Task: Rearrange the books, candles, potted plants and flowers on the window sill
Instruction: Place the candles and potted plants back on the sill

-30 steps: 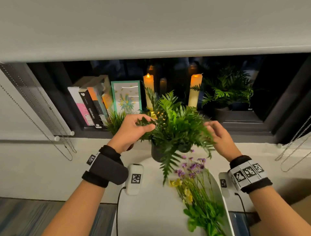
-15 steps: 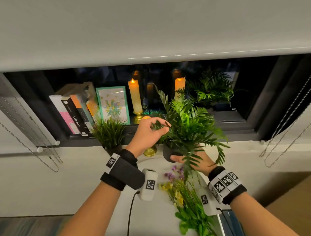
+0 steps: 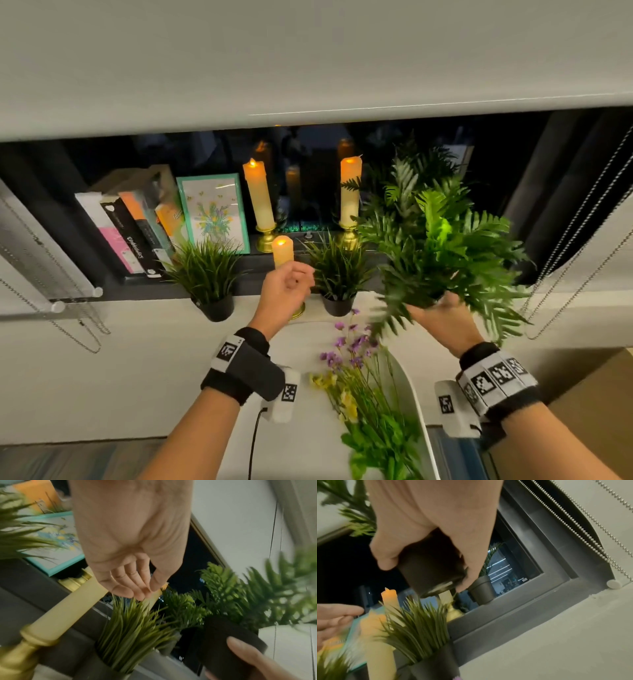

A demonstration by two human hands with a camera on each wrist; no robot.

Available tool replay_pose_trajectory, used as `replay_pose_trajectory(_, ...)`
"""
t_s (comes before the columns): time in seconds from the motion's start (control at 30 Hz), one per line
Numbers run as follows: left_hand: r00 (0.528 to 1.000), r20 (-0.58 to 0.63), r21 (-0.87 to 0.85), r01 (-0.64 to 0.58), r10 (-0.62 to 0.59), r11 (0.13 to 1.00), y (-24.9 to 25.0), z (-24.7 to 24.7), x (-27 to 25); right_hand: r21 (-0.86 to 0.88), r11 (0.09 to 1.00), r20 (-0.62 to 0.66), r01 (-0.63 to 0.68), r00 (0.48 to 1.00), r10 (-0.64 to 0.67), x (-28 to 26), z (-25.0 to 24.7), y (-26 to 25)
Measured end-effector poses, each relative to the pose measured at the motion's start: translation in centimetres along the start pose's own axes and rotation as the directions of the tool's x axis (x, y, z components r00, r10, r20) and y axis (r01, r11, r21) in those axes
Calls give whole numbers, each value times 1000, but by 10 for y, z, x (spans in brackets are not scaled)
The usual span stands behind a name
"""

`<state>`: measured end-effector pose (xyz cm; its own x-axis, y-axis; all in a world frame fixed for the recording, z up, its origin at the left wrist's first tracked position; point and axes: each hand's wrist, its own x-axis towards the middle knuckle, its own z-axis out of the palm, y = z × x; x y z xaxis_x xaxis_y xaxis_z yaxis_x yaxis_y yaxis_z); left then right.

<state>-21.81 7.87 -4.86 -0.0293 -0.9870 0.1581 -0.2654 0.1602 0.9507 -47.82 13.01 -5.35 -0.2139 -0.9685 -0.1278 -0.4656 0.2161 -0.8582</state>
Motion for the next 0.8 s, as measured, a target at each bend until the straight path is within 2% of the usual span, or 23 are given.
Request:
replay_pose_trajectory(0.03, 999, 17, 56, -30, 29, 998, -7, 5, 2, -6, 998, -20, 61, 998, -61, 1, -1, -2)
replay_pose_trajectory(0.07, 998, 39, 107, -50, 46, 993, -14, 12, 4, -10, 996, -94, 84, 992, -84, 8, 1, 4)
replay_pose_trajectory(0.1, 998, 51, 160, -52, 44, 986, -19, 18, 6, -1, 994, -184, 107, 977, -105, 12, 5, 9)
replay_pose_trajectory(0.17, 998, 57, 234, -46, 34, 971, -26, 31, 10, 7, 993, -267, 115, 958, -109, 19, 11, 15)
replay_pose_trajectory(0.23, 998, 57, 297, -50, 34, 953, -34, 41, 13, 75, 996, -249, 43, 968, -23, 24, 15, 15)
replay_pose_trajectory(0.33, 999, -4, 409, -28, 32, 912, -41, 50, 15, 124, 990, -251, 73, 967, -40, 39, 20, 27)
replay_pose_trajectory(0.47, 996, -81, 470, 2, 41, 882, -46, 55, 15, 316, 948, -142, -39, 986, 88, 54, 29, 49)
replay_pose_trajectory(0.53, 998, -65, 520, 11, 27, 854, -49, 57, 16, 232, 972, -174, -42, 981, 84, 57, 33, 55)
replay_pose_trajectory(0.6, 999, -40, 561, 9, 16, 827, -53, 58, 17, 200, 980, -267, 3, 962, 51, 70, 34, 64)
replay_pose_trajectory(0.7, 1000, -19, 610, 5, 8, 793, -58, 62, 16, 173, 977, -299, -129, 938, 177, 81, 35, 63)
replay_pose_trajectory(0.8, 1000, -11, 637, 10, -4, 771, -60, 66, 15, 189, 962, -295, -199, 923, 248, 91, 39, 69)
